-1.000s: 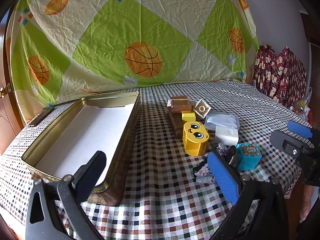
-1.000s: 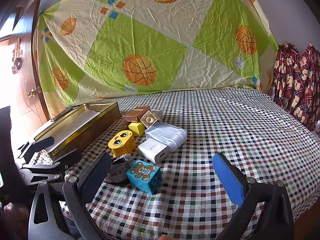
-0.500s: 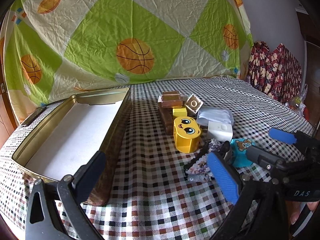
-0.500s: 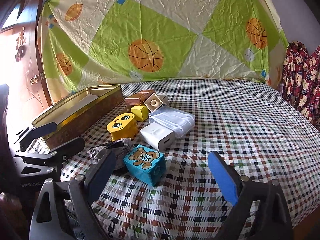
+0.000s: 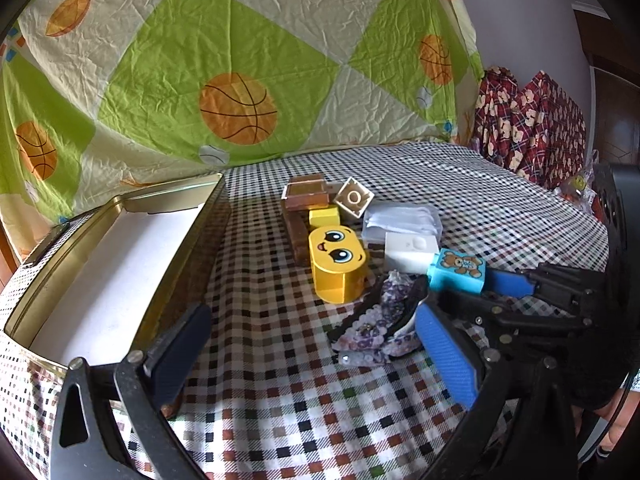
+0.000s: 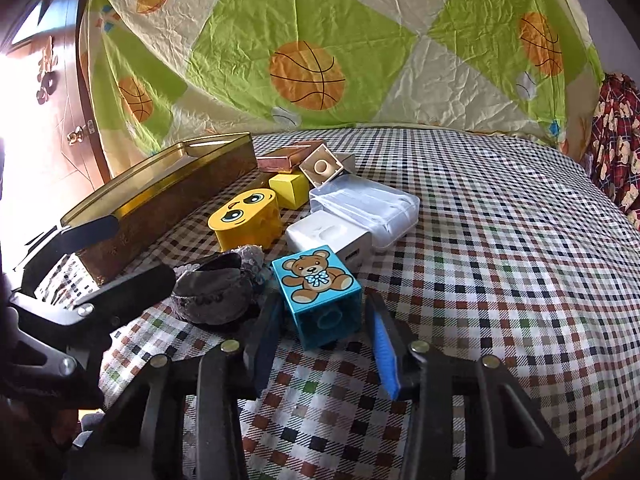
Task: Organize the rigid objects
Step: 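Close left tool on amethyst geode while right tool closes on teddy-bear block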
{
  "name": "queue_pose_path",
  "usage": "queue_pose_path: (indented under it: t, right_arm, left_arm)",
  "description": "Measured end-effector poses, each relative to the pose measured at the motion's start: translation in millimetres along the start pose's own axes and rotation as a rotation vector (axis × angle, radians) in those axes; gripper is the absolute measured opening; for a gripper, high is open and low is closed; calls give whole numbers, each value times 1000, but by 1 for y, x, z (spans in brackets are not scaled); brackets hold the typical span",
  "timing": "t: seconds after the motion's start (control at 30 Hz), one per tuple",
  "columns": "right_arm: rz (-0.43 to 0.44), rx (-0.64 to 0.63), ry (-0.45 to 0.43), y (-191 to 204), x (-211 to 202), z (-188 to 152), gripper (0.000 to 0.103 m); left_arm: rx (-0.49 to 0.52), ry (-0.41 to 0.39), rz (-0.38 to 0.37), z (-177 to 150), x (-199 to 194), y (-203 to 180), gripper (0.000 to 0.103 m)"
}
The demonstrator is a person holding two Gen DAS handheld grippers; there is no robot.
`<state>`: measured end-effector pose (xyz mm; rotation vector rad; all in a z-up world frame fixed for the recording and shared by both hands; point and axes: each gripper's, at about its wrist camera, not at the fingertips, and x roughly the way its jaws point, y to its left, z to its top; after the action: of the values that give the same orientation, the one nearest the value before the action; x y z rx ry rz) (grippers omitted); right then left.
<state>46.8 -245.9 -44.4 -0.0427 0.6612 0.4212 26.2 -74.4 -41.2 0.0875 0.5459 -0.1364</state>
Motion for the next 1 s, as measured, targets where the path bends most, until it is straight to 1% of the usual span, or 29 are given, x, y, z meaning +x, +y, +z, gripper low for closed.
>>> queue_pose_path:
  t: [0.17,0.27,0.37,0.47,0.5,0.53,0.6,0.63,0.67,0.7,0.73,0.8,0.9,1.0]
  right_arm:
    - [-28,16,-22,-8,-3,0,38]
    - [-37,19,-24,-12,-5,1,36]
    - [-37,22,-16,-13,-3,1,35]
    - [-26,38,-29,-15,-5,3,36]
    - [-26,43,-24,-16,-4,5,37]
    - [-32,42,-15,-16,-2,6,37]
    - [-49,21,1,-14,1,10,37]
    - [-55,13,15,-13,4,11,37]
    - [-57,7,25,-12,6,12,37]
    - [-58,-9,33,-10,8,13,37]
    - [-63,-25,39,-8,9,13,37]
    - [-69,-43,23,-6,8,12,34]
    - [-76,-65,-16,-3,3,10,34]
    - [-97,-85,-35,1,1,10,33]
  left_arm:
    - [24,22,-11,2,8,-9,103]
    - [29,40,-36,5,12,-13,103]
    - [43,68,-60,7,17,-19,103]
    - [39,105,-65,5,23,-19,102]
    - [28,117,-74,4,25,-18,98]
    - [18,126,-87,4,27,-16,91]
    - [-6,144,-118,4,31,-12,81]
    - [-18,152,-133,3,32,-11,72]
    - [-23,157,-153,2,34,-11,67]
    - [-26,159,-164,1,35,-10,59]
    - [-28,159,-166,0,35,-10,57]
    - [-28,149,-173,-1,33,-10,55]
    - [-30,135,-181,-2,31,-9,54]
    - [-23,112,-171,-3,27,-8,53]
